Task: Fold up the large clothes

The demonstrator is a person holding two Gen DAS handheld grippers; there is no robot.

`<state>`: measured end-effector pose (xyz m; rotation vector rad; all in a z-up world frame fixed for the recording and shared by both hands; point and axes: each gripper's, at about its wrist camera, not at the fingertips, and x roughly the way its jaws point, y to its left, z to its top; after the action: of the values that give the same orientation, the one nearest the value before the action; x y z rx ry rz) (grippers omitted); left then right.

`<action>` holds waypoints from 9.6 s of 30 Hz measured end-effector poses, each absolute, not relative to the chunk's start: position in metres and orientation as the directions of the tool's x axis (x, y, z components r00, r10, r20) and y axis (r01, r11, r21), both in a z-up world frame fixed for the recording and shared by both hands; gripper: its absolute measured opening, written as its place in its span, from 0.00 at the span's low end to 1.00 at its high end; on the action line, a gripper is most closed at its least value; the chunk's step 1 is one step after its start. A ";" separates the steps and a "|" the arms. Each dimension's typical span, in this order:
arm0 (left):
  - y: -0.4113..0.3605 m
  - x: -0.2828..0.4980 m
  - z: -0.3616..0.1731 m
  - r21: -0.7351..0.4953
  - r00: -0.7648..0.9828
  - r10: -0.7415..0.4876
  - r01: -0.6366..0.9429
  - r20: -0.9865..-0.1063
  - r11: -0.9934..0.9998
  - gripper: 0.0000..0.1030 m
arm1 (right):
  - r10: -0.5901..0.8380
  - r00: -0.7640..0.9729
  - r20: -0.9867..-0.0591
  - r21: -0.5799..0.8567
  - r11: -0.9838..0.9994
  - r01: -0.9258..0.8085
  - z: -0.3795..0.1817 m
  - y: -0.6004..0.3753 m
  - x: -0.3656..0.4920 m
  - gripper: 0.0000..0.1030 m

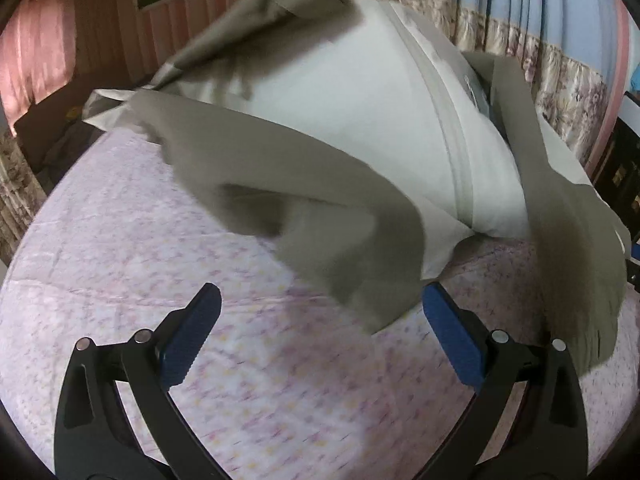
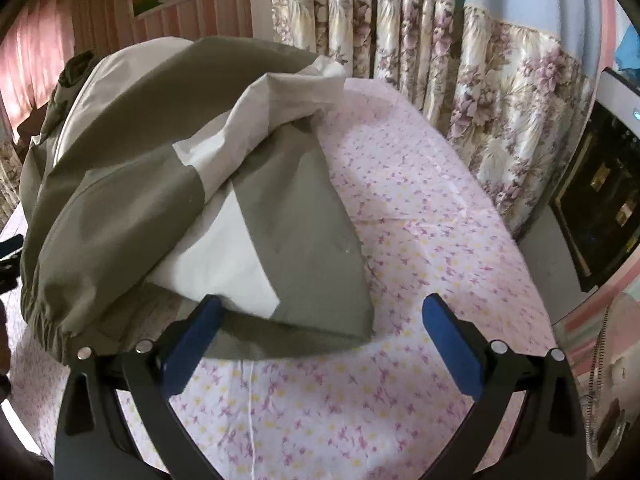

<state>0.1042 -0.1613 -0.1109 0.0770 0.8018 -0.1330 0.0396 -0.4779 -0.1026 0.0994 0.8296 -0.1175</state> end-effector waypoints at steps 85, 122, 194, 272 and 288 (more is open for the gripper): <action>-0.098 0.351 -0.006 0.133 0.761 -0.051 0.178 -0.646 0.975 0.97 | 0.157 0.607 -0.779 0.177 0.984 -0.028 -0.041 -0.438 0.331 0.85; -0.079 0.416 0.001 0.087 0.787 -0.021 0.094 -0.616 0.992 0.75 | -0.069 0.720 -0.691 -0.133 0.991 -0.032 -0.018 -0.395 0.393 0.70; 0.086 0.169 -0.008 0.073 0.796 0.089 -0.057 -0.598 0.996 0.96 | 0.045 0.806 -0.591 0.019 0.999 -0.042 0.002 -0.312 0.168 0.80; 0.036 0.367 -0.070 0.103 0.705 0.085 -0.018 -0.704 0.995 0.00 | 0.085 0.680 -0.728 0.070 0.996 -0.049 -0.059 -0.374 0.289 0.14; 0.056 0.353 -0.082 0.304 0.711 0.259 -0.066 -0.654 0.950 0.75 | 0.085 0.631 -0.771 0.090 0.996 -0.024 -0.064 -0.374 0.285 0.47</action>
<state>0.3526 0.0556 -0.0819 0.2679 0.7610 0.1828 0.2854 -0.3742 -0.0641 0.0739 0.8856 0.0625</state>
